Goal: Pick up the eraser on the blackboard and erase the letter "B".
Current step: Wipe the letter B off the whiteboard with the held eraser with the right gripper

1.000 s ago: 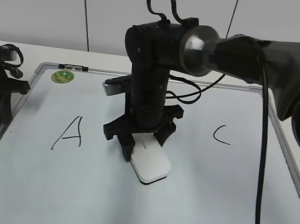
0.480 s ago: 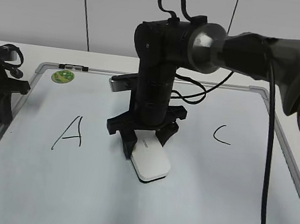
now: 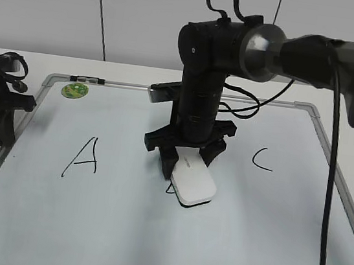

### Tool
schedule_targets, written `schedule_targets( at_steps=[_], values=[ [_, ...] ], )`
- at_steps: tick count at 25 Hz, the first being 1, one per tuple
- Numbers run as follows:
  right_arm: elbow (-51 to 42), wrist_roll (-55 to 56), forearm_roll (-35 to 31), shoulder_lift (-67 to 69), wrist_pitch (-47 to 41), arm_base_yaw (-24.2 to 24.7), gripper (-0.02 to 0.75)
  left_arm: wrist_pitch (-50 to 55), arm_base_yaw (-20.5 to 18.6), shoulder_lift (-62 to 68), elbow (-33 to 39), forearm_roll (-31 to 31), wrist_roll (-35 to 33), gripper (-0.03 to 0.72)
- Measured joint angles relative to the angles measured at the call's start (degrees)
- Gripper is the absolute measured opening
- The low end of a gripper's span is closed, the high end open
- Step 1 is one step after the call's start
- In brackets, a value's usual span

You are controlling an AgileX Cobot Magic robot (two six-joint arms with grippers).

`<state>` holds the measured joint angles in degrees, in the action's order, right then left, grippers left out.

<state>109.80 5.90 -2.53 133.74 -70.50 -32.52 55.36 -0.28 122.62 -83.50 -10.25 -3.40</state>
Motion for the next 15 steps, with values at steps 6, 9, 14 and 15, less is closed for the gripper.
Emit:
schedule_targets(
  at_steps=[6, 9, 14, 15],
  values=[
    [-1.29, 0.00, 0.10, -0.65, 0.42, 2.72, 0.518, -0.14, 0.00, 0.00, 0.00, 0.00, 0.00, 0.043],
    [-1.32, 0.00, -0.01, -0.67, 0.42, 2.97, 0.518, -0.27, 0.00, 0.00, 0.00, 0.00, 0.00, 0.043],
    [-1.32, 0.00, 0.11, -0.76, 0.55, 1.93, 0.518, -0.27, 0.00, 0.00, 0.00, 0.00, 0.00, 0.043],
    [-1.32, 0.00, 0.42, -0.76, 0.55, 1.55, 0.518, -0.27, 0.00, 0.00, 0.00, 0.00, 0.00, 0.043]
  ],
)
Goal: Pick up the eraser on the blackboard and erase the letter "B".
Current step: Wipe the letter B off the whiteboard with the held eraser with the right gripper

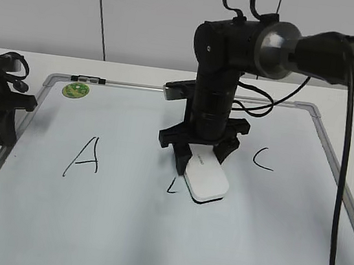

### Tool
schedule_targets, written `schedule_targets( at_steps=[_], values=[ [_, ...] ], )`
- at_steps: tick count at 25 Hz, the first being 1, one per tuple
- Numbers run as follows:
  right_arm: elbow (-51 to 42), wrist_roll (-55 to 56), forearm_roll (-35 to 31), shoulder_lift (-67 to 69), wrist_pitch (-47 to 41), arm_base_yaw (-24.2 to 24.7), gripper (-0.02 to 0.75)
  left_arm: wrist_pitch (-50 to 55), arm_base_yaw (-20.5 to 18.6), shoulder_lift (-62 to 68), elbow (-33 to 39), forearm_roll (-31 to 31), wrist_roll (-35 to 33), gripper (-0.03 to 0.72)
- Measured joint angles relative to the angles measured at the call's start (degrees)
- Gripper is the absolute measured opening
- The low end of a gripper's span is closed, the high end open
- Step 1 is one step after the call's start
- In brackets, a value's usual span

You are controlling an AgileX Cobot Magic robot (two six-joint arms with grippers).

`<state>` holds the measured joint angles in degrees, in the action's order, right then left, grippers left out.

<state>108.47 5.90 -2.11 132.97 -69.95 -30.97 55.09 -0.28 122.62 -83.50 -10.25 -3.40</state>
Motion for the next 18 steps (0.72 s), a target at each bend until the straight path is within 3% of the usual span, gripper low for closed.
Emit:
schedule_targets(
  at_steps=[7, 18],
  values=[
    [-0.09, 0.00, 2.11, 0.00, 0.00, -4.07, 0.518, 0.00, 0.00, 0.00, 0.00, 0.00, 0.00, 0.043],
    [-0.34, -0.43, -0.58, 0.00, 0.00, -8.32, 0.518, 0.00, 0.00, 0.00, 0.00, 0.21, 0.00, 0.043]
  ],
)
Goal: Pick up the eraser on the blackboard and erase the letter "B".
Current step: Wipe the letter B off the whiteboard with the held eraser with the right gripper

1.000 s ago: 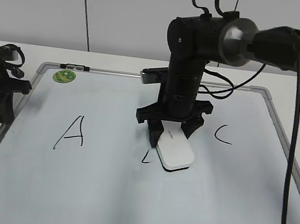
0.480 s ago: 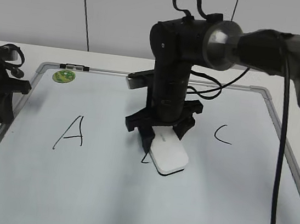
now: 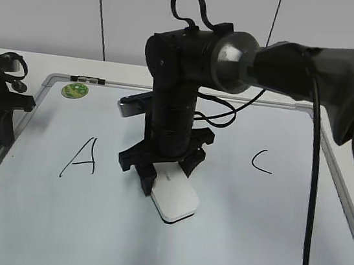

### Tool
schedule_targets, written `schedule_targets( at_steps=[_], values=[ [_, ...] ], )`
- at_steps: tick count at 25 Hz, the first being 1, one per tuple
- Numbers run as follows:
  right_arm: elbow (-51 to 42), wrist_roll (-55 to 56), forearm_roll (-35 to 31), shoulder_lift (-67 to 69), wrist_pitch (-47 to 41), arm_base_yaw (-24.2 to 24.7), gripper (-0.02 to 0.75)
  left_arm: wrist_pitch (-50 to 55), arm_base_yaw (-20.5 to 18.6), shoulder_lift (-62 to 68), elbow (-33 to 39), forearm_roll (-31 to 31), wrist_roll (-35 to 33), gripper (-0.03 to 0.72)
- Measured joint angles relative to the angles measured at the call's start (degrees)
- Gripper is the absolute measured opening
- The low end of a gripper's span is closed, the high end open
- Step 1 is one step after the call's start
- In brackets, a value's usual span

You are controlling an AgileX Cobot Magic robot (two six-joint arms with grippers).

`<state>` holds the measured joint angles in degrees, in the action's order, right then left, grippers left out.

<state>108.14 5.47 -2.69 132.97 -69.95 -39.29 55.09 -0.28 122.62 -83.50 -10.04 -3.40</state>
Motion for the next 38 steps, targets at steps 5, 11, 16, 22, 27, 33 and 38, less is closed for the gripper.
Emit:
schedule_targets(
  at_steps=[5, 11, 16, 22, 27, 33, 38],
  values=[
    [-0.08, -0.13, 0.42, 0.00, 0.00, -0.12, 0.518, 0.00, 0.00, 0.00, 0.00, 0.00, 0.00, 0.043],
    [-0.08, 0.37, 1.54, 0.00, 0.00, 0.46, 0.518, 0.00, 0.00, 0.00, 0.00, 0.00, 0.00, 0.043],
    [-0.08, 0.47, 0.24, 0.00, 0.00, 2.21, 0.518, 0.00, 0.00, 0.00, 0.00, 0.00, 0.00, 0.043],
    [-0.08, 0.59, 0.71, 0.00, 0.00, 4.31, 0.518, 0.00, 0.00, 0.00, 0.00, 0.09, 0.00, 0.043],
    [-0.08, 1.07, 1.54, 0.00, 0.00, 5.43, 0.518, 0.00, 0.00, 0.00, 0.00, 0.11, 0.00, 0.043],
    [-0.08, 1.30, 2.69, -0.10, 0.00, 8.70, 0.518, 0.00, 0.00, 0.00, 0.00, 0.11, 0.00, 0.043],
    [-0.56, 1.97, 5.52, -1.23, 0.00, 11.45, 0.518, 0.00, 0.00, 0.00, 0.00, 0.11, 0.00, 0.043]
  ],
)
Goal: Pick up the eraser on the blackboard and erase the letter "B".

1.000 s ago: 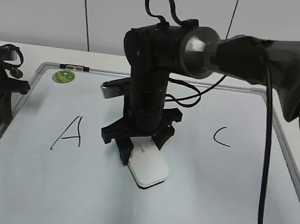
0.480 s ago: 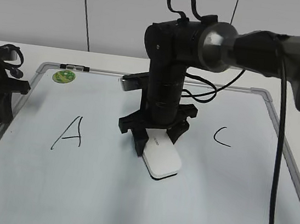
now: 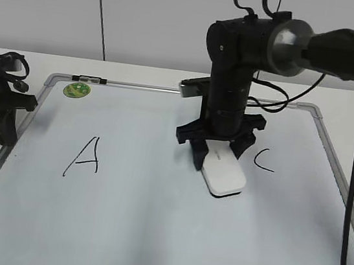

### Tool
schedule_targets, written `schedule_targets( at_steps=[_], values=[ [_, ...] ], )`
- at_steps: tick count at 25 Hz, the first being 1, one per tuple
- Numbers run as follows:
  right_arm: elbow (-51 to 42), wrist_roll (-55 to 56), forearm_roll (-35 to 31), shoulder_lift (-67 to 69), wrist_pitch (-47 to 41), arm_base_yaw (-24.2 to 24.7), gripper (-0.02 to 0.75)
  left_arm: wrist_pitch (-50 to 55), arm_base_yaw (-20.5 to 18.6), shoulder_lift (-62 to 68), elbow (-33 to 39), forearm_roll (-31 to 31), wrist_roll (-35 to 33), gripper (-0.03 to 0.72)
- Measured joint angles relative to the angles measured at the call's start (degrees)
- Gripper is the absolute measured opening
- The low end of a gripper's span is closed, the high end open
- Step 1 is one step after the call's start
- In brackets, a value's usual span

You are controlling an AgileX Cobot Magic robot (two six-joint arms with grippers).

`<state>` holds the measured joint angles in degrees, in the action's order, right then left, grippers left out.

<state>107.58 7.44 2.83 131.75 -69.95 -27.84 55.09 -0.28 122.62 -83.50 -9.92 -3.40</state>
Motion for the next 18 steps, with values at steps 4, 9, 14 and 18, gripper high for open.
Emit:
schedule_targets(
  at_steps=[4, 9, 14, 18],
  values=[
    [-0.31, 0.49, 3.05, -3.06, 0.00, 1.71, 0.518, 0.00, 0.00, 0.00, 0.00, 0.00, 0.00, 0.043],
    [-2.13, 1.55, 2.94, -8.88, 0.00, 6.02, 0.518, 0.00, 0.00, 0.00, 0.00, 0.00, 0.00, 0.043],
    [-9.98, 2.90, 2.82, -13.99, 0.00, 14.54, 0.518, 0.00, 0.00, 0.00, 0.00, 0.00, 0.00, 0.043],
    [-14.86, 1.27, -0.82, -17.59, 0.00, 20.57, 0.518, 0.00, 0.00, 0.00, 0.00, 0.00, 0.00, 0.043]
  ],
)
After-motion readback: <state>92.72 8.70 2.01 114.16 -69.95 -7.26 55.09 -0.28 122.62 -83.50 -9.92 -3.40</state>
